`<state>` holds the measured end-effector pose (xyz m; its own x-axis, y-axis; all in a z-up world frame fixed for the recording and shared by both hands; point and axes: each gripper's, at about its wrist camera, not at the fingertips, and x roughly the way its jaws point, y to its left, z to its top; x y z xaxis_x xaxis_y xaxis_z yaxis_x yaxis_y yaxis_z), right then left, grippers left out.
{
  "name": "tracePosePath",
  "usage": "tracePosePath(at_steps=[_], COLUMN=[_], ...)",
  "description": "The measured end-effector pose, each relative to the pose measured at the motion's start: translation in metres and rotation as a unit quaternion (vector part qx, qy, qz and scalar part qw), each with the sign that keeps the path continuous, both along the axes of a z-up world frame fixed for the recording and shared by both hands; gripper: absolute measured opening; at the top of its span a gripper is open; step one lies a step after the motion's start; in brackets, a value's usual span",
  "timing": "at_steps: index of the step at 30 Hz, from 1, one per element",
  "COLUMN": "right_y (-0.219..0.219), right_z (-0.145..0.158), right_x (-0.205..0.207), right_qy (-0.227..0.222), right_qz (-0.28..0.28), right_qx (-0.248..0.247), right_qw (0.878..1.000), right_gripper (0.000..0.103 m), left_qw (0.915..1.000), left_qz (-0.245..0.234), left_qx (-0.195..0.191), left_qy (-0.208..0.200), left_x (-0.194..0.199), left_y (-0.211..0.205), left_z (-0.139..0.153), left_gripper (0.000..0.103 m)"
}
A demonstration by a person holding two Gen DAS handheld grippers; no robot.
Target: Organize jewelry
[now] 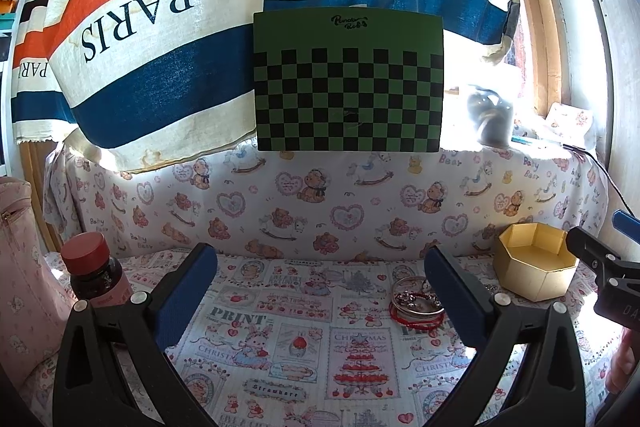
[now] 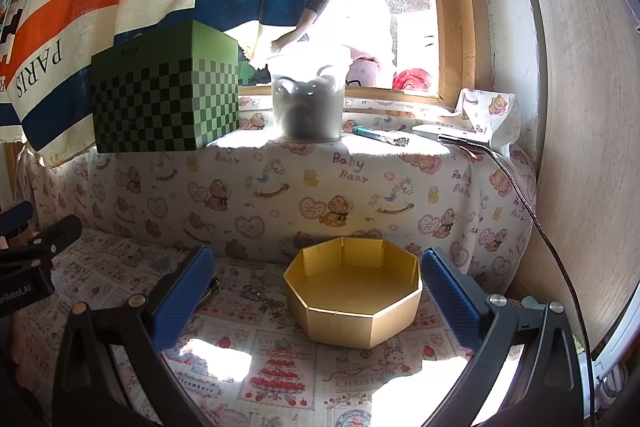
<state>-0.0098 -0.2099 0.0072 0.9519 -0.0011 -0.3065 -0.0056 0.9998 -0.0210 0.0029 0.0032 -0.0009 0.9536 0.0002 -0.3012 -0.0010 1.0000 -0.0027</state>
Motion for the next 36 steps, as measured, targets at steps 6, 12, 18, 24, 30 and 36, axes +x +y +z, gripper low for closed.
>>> tracePosePath(at_steps=[6,12,18,24,30,36], right_y=[0.0044,0.0068,0.0058,0.0053,0.0047,0.003], right_z=[0.0001,0.0,0.0001,-0.0005,-0.0008,-0.0016], right_x=[-0.0012,-0.0019,-0.001,-0.0002,0.0015,0.0026], right_qy=[0.001,0.002,0.006,0.008,0.011,0.015], right_qz=[0.008,0.013,0.009,0.009,0.008,0.006], right_qx=[-0.01,-0.018,-0.013,-0.011,-0.008,-0.005], right_qw=[1.0,1.0,1.0,1.0,1.0,1.0], right_gripper=[0.103,0.103,0.103,0.103,0.103,0.103], left_qw=[1.0,1.0,1.0,1.0,1.0,0.9999], left_qz=[-0.006,-0.004,-0.004,-0.004,-0.002,0.009], left_qx=[0.003,0.004,0.004,0.004,0.003,0.008], left_qy=[-0.003,0.0,-0.001,0.0,0.001,-0.004], left_x=[-0.0034,-0.002,-0.0024,-0.0023,-0.002,-0.0038], left_y=[-0.0022,-0.0026,-0.0026,-0.002,-0.0011,-0.002], left_z=[0.0011,0.0008,0.0006,0.0006,0.0004,0.001], left_gripper=[0.103,0.103,0.103,0.103,0.103,0.103])
